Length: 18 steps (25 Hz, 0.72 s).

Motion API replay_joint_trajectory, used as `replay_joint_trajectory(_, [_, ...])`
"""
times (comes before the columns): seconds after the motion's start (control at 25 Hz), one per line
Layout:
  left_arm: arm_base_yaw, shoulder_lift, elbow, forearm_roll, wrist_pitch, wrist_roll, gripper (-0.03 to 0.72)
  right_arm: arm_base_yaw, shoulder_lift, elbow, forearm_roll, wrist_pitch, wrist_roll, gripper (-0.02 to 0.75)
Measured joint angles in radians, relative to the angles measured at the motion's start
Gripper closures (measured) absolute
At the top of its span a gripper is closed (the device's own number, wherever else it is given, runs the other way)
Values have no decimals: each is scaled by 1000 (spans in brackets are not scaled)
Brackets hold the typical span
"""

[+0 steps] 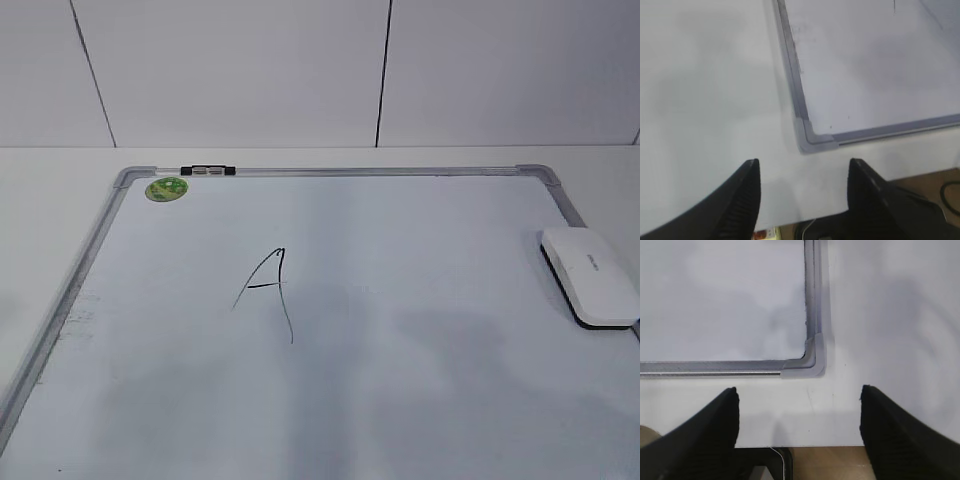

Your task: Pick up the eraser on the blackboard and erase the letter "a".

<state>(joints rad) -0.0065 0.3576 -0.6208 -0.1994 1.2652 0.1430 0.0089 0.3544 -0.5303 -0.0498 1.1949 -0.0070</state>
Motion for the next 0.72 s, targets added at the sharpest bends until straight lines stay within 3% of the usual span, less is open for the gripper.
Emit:
replay_joint_trajectory(0.12, [-13, 0, 61, 25, -3, 0, 267, 0, -2, 18, -2, -33, 0, 145])
replay_joint_trajectory(0.4, [-15, 0, 103, 34, -135, -2, 267, 0, -2, 31, -2, -53, 0, 145])
replay_joint_trajectory(0.72, [-15, 0, 112, 34, -161, -5, 267, 0, -2, 31, -2, -55, 0, 145])
